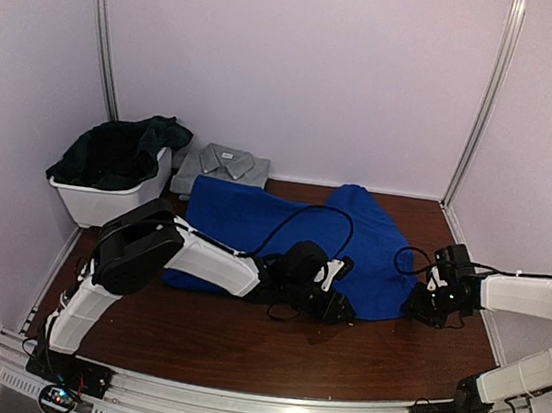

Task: Fold and stack the mixed laundry pile
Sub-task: Fold the flattened T-shirt at the center of the board.

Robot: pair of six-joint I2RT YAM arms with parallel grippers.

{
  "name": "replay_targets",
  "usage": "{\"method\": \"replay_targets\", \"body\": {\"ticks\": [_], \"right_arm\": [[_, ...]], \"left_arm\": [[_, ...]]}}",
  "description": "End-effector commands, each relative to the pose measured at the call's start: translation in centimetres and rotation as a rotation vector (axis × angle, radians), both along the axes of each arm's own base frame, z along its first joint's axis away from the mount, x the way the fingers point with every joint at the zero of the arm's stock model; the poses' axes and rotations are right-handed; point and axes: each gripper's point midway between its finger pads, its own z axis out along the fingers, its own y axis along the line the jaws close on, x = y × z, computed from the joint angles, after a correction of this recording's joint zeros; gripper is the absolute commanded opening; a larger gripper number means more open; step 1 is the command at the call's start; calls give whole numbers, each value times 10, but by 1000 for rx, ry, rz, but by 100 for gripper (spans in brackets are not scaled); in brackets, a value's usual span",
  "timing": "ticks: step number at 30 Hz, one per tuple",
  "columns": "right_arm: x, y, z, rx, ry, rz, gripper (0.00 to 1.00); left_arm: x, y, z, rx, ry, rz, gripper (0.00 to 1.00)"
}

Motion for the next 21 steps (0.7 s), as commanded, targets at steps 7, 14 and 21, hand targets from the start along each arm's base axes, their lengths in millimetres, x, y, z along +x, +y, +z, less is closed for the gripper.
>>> {"method": "replay_targets", "body": {"ticks": [7,14,21], "right_arm": [[17,-2,12,-19,-76,9,13],[20,1,25,1,-109,15,0],[39,7,71,28,-218,30,0]], "left_arm": [[-2,-11,-25,17,41,24,39],[-2,-17,-13,-17,33,10,1],[4,-15,43,-78,-45,-8,0]]}}
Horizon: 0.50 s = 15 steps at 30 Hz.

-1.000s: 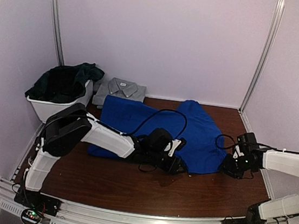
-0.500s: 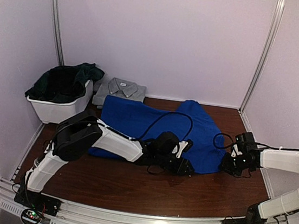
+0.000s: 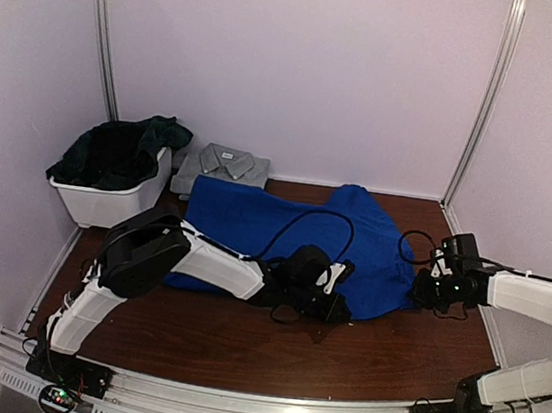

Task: Fold and stack the mixed laundry pile
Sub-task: Fold the flattened T-shirt at the center of the board, then fold the 1/3-folded T-shirt at the center of the board.

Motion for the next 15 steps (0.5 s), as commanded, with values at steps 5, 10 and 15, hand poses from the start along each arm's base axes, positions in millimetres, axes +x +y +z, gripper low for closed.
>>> {"method": "replay_targets", "body": {"ticks": [5,10,15], "right_arm": [[44,6,65,0,-163,22,0],[72,12,78,1,-210,37,0],[105,15,81,7,-246,25,0]], "left_arm": [[39,11,82,-118,-74,42,0],[79,26,89,-132,-98,97,0],[117,32,80,-111,-137,131,0]]}}
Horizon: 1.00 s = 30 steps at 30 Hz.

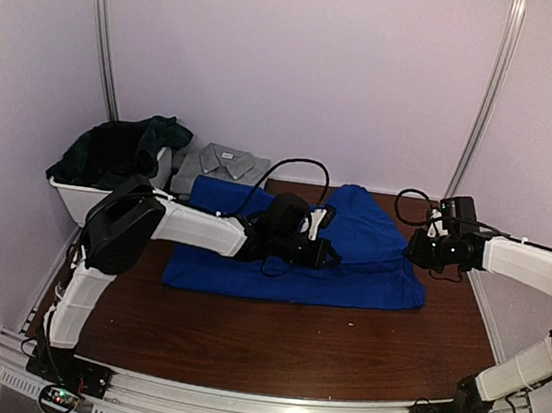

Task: Fold and stack the mixed laundry pile
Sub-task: Fold the 1/3-folded T-shirt at the center of the board.

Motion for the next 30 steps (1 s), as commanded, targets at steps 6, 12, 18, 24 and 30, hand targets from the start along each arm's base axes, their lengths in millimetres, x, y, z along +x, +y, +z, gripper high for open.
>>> {"method": "replay_targets", "body": {"ticks": [6,12,18,24,30], "right_arm": [[59,2,5,1,-79,-18,0],[88,8,-9,9,-69,-3,0],[109,11,-22,4,-54,-1,0],[127,9,-34,-25,-38,0,8],[131,5,7,-11,-112,22,44]], "left_arm": [[66,6,-5,2,-79,48,0],[92,12,-18,20,-73,80,0],[102,23,-40,53,-34,122,0],[120,48,-41,53,7,180,9],[134,88,4,115,-78,225,44]]}}
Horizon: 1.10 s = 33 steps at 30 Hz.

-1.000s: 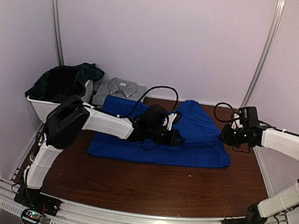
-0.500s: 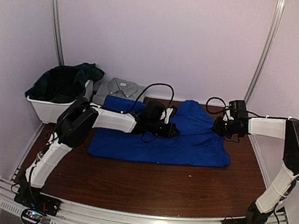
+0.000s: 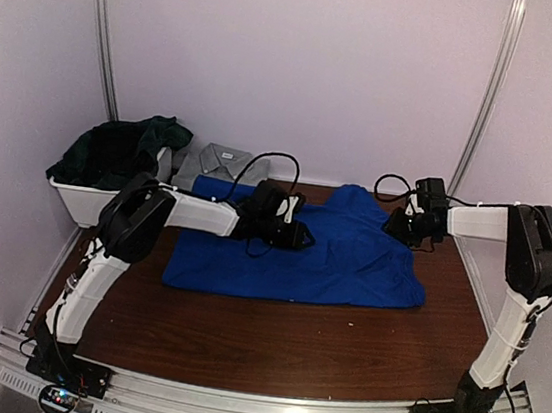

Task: Fold and stack the mixed laundry pile
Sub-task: Fold the 1/3-folded T-shirt at the center of the board, then move the 1/3-folded T-shirt to the center of the board.

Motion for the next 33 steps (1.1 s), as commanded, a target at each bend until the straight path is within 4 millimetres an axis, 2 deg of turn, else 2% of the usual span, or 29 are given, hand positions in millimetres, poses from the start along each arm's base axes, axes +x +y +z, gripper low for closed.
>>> {"method": "replay_targets", "body": {"ticks": [1,4,6,11,16,20,23,27,33], "right_arm": [[4,-8,56,-14,-115,21,49],[-18,-7,73,-33,-130,72,58],[-36,-4,71,-23,-100,106,58],[-74,14,43,25,-22,183,52],[-92,23,1,4,76,205,49],[-111,14,-40,-35,186,190,46],[-124,8,-56,-58,235,181,46],[-143,-4,-69,-100,296,150,45],[-178,-11,-75,-73,360,103,45]], "left_arm": [[14,41,61,60,-97,49,46],[5,79,64,178,-107,88,49],[-7,103,61,245,-93,102,49],[-48,154,34,394,-21,123,49],[-77,190,11,497,35,153,46],[-98,212,-9,548,83,167,45],[-116,228,-25,580,120,174,44],[-140,245,-43,616,170,171,43],[-177,257,-52,635,207,149,42]]}}
